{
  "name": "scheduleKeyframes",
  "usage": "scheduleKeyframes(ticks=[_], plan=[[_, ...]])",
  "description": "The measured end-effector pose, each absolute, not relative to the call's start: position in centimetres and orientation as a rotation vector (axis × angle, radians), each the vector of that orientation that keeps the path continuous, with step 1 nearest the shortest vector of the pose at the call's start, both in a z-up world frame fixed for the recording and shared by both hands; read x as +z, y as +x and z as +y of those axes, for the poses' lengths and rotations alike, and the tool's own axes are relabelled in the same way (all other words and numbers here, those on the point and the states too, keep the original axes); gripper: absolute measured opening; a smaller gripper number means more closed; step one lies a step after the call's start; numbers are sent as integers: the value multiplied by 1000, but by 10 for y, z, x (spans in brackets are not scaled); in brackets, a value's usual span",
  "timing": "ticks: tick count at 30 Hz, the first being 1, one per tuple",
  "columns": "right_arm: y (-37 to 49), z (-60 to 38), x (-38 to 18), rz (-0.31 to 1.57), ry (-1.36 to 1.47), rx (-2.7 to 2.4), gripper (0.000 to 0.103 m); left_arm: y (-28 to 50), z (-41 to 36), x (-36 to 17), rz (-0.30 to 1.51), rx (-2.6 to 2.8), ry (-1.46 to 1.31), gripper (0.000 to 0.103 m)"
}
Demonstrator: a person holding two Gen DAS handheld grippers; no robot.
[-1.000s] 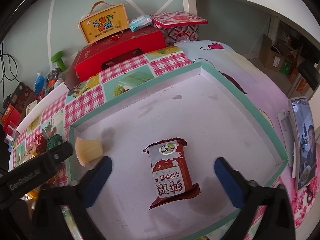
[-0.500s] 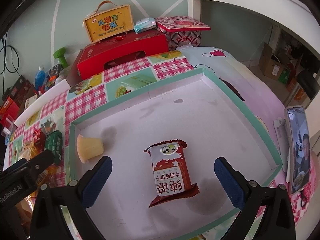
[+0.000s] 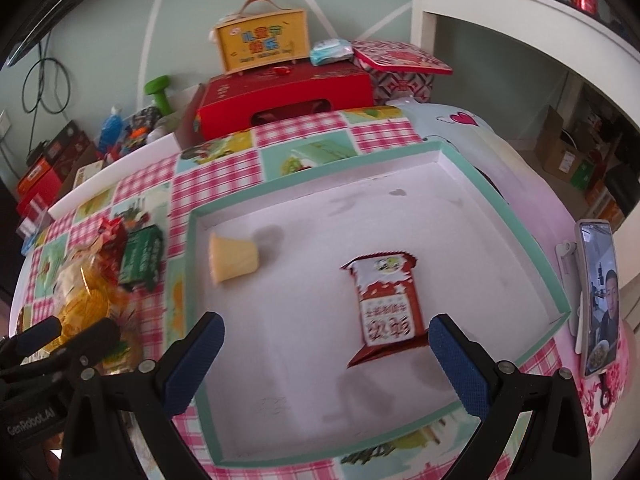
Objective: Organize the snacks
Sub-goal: 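Withdraw both grippers from the tray back toward the snack pile, then grasp the white pastry packet with the left gripper while the right grasps the yellow bread bag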
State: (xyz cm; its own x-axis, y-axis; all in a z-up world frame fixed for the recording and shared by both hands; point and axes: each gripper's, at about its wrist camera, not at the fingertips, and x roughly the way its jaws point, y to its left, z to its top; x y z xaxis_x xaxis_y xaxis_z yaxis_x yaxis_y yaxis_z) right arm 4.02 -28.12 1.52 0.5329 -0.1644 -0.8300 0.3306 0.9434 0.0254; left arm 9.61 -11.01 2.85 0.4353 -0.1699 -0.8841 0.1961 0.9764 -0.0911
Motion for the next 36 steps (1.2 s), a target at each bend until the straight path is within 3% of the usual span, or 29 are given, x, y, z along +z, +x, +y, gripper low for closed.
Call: scheduleKeyframes(ticks=[19,36], plan=[[39,-200,17,976,189,-43,103,64,11,20,1119,-74,-217,100],[64,-154,17,968,191,59,103,92,75,21,1132,7,-188,100]])
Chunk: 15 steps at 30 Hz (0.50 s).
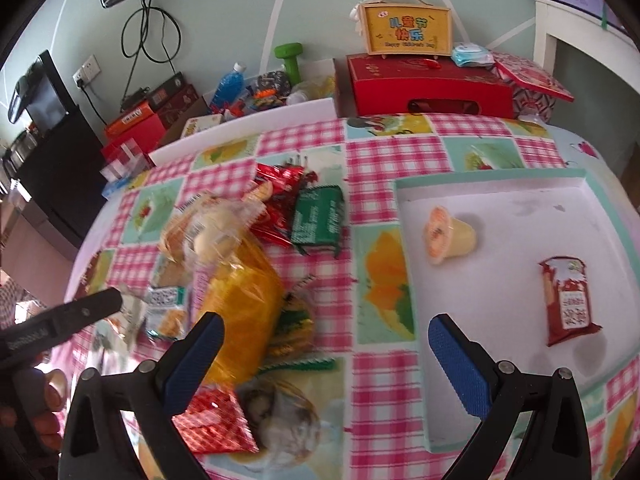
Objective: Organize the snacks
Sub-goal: 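Grasp the white pastry packet with the left gripper while the right grasps the yellow bread bag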
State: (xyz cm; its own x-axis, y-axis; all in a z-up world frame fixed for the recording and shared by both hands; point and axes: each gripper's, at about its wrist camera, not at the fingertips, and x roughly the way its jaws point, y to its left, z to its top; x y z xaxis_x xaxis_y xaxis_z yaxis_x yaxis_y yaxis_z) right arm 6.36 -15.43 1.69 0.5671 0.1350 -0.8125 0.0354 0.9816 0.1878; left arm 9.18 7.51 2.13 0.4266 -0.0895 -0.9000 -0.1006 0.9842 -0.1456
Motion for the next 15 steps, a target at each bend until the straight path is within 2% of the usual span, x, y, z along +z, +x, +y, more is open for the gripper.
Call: scheduleKeyframes(ticks=[15], plan=[[81,-115,-3,1000,96,114,103,104,125,-30,1250,182,-390,100]])
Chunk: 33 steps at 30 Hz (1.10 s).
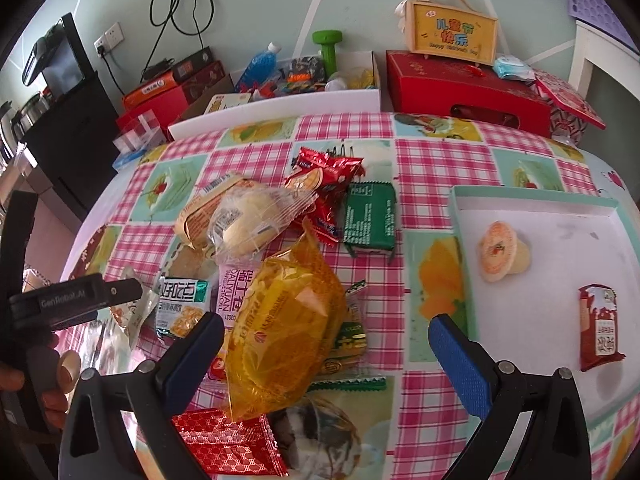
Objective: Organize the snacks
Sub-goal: 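Grasp the white pastry packet with the left gripper while the right grasps the yellow bread bag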
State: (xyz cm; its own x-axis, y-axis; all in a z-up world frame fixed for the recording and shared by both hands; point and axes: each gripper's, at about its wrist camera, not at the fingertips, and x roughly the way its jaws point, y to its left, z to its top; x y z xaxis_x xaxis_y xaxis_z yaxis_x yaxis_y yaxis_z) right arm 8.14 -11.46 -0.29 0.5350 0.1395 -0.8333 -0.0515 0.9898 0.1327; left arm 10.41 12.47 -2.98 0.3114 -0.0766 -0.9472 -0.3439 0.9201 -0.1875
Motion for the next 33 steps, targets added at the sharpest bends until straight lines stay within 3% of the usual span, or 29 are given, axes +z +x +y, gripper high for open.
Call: scheduleKeyframes(ticks=[9,15,17,21,33], plan=[[83,-108,-12,1017,65,106,103,112,113,-44,1261,191,-379,98],[85,-108,-18,1037,119,135,84,116,106,-43,1241,152,-391,68],[85,-109,-19,1040,136,146,76,117,104,-43,1243,170,-363,52],[85,-109,-20,1038,154,157,57,123,102,-43,1243,166,-350,51],[84,-114,-19,1030,188,153,48,123,90,-35,1273,144,-280,45]])
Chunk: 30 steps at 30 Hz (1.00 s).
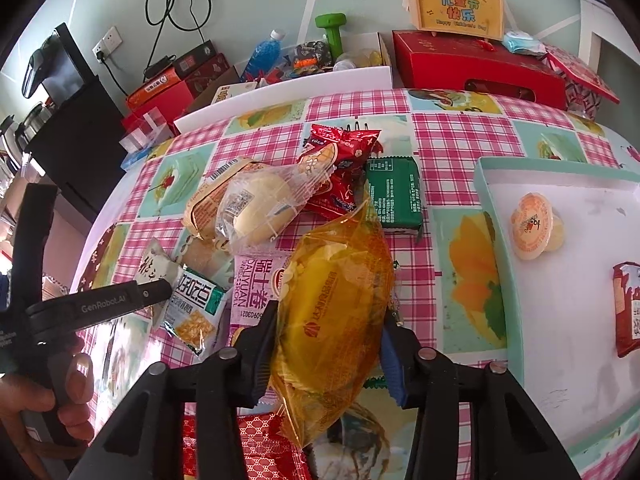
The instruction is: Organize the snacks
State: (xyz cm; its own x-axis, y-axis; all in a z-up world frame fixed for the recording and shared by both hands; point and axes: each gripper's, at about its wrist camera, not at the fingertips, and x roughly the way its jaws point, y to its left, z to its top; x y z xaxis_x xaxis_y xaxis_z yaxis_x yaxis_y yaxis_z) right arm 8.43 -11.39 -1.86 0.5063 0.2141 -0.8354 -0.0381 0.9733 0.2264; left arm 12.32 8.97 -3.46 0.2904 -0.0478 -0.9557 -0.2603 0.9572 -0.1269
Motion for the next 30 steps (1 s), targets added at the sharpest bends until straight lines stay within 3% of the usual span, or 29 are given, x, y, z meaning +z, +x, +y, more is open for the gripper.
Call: scheduleKeyframes(ticks=[3,5,7,12,18,25,30], plan=[[84,-116,-18,1031,197,151,48,125,87,-31,1269,139,-273,42],[83,-117,-17,1030,203,150,47,124,86,-26,1262,135,-263,36],[83,-119,-16,1028,208,151,47,122,83,-20,1250,127,-252,22],[82,-120,-15,1027,207,149,47,123,82,-22,1253,123,-263,18],[82,-118,-16,1037,192,153,47,126,88,-33,1263,116,-295,21],[82,-119,-17,1040,192,154,47,130,95,-42,1267,128,-302,45],[82,-119,-17,1042,193,155,47,130,107,-47,1251,125,-337,47]])
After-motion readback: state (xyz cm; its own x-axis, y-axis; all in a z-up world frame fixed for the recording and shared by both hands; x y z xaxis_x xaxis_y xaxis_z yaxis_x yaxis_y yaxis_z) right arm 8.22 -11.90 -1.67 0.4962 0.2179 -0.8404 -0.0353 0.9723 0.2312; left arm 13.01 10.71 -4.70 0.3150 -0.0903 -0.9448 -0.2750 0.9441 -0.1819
